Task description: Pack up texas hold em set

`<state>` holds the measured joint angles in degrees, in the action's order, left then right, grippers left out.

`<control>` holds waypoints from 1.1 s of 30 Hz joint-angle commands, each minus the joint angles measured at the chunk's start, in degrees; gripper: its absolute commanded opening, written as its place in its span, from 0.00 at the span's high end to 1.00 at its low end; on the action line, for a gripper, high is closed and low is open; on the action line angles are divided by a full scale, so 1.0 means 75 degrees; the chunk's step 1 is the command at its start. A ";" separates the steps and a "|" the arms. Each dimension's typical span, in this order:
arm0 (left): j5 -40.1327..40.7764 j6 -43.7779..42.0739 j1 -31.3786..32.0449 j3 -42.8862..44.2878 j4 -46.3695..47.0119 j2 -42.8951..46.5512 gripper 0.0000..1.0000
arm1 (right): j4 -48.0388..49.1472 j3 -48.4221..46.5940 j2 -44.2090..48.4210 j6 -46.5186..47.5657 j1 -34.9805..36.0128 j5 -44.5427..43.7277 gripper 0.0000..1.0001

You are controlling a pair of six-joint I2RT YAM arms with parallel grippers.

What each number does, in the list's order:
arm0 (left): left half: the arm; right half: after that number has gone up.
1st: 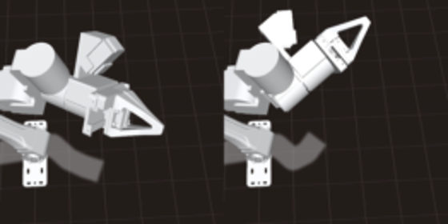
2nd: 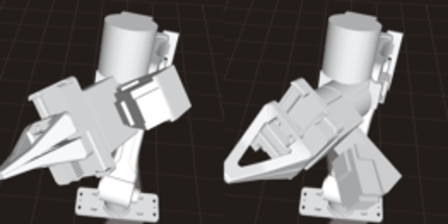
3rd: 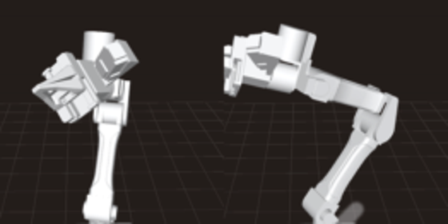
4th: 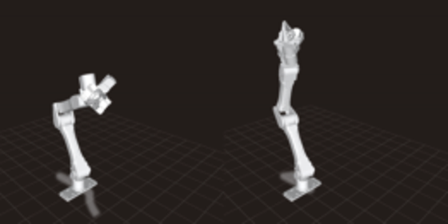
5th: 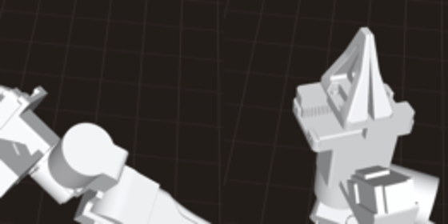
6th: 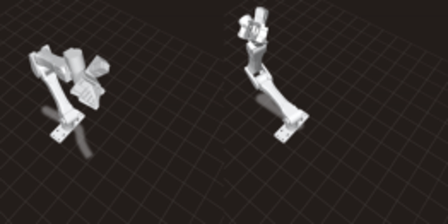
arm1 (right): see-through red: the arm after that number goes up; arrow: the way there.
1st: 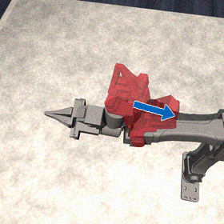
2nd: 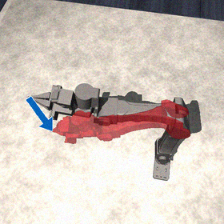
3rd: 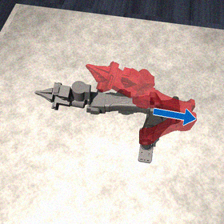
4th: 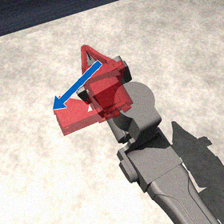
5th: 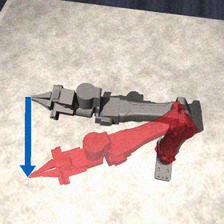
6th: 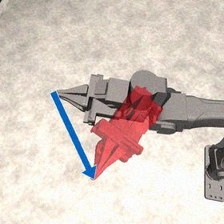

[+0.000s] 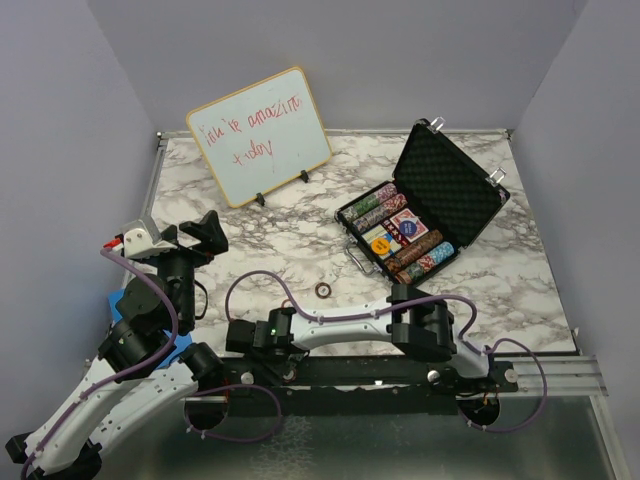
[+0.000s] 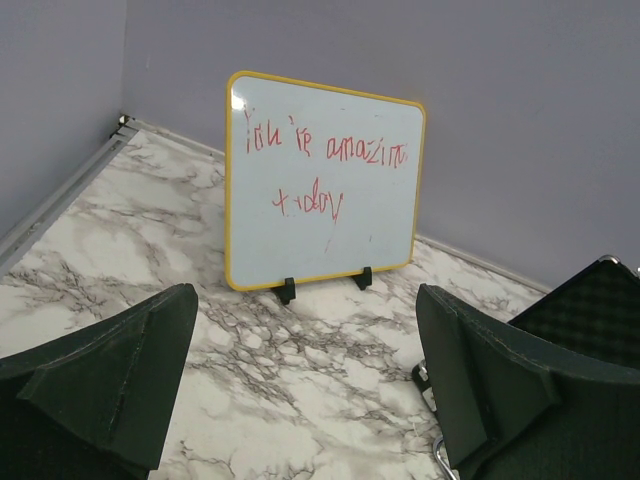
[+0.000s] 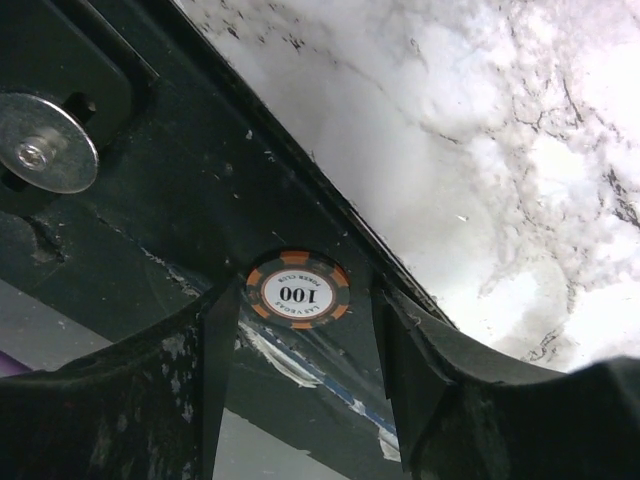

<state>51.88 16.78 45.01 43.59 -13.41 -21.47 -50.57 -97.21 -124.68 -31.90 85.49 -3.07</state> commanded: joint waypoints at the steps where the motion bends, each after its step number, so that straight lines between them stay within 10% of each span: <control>1: -0.0149 0.0046 0.0018 -0.0047 -0.0154 0.0004 0.01 | 0.0051 0.0099 -0.0372 -0.0030 0.0137 0.0257 0.38; 12: -0.0114 0.0072 0.0014 -0.0105 -0.0174 0.0003 0.01 | -0.0205 0.0203 -0.0533 -0.0310 0.0134 -0.0257 0.60; 33: -0.0106 0.0084 0.0021 -0.0094 -0.0204 -0.0031 0.01 | -0.0667 0.0031 0.0628 -0.0347 -0.0172 -0.1491 0.54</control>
<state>51.88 17.10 45.01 43.22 -13.91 -21.50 -53.78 -97.17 -124.11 -34.50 85.45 -10.46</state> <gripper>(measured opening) 0.988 0.460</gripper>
